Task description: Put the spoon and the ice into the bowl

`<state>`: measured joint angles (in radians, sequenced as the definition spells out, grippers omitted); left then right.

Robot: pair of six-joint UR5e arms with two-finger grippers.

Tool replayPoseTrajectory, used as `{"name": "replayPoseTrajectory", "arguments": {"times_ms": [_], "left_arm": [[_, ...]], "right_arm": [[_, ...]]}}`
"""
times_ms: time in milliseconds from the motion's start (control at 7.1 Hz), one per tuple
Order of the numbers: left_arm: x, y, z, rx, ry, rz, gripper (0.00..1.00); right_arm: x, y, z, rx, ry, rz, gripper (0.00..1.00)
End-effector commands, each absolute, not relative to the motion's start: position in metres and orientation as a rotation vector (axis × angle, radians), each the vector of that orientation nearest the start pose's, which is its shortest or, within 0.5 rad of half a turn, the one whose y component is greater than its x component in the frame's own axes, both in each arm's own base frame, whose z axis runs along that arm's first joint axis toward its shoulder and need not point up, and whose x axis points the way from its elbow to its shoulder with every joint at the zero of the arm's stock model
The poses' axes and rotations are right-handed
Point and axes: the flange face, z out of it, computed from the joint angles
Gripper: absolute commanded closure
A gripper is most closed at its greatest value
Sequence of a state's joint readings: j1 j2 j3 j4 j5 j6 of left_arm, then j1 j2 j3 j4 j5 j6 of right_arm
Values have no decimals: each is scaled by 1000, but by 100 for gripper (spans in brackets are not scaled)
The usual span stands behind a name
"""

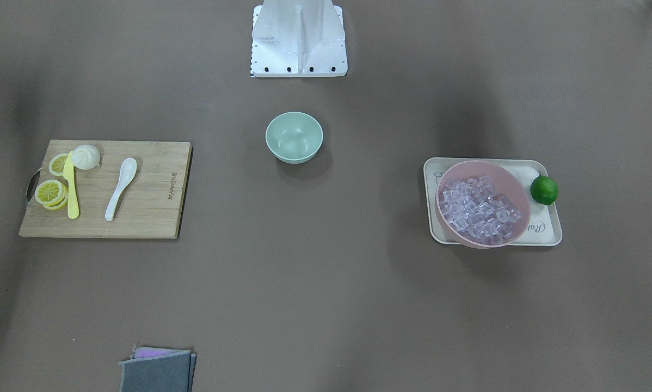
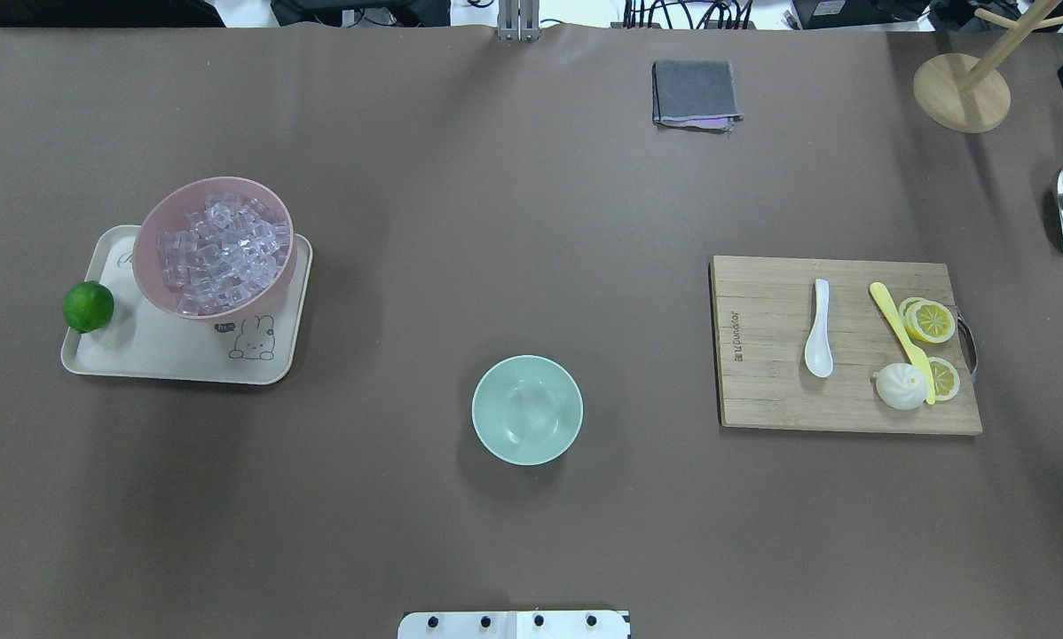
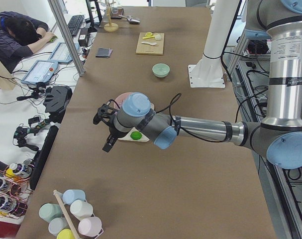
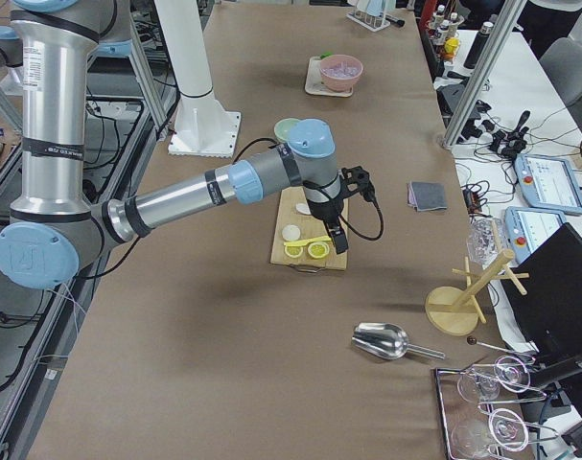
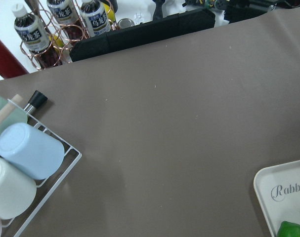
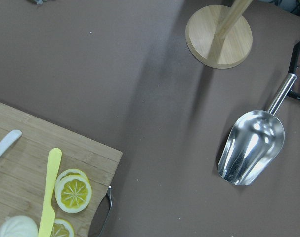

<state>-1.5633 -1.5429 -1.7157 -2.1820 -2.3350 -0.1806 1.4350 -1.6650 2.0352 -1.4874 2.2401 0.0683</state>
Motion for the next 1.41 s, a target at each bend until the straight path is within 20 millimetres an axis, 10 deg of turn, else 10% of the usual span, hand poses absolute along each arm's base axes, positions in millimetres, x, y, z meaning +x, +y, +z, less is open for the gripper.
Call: {"name": "replayPoseTrajectory", "arguments": {"times_ms": [0,704,986,1268], "left_arm": [[22,-529,478,635,879,235,1],[199,-520,404,558,945,148,1],[290,-502,389,572,909,140,1],[327,-497,384,564,905,124,3]], "right_arm": [[-19,-467,444,343,-751,-113,0],[-163,-469,381,265,-756,78,0],[-189,-465,374,263,-748,105,0],[-190,-466,372,275,-754,101,0]]}}
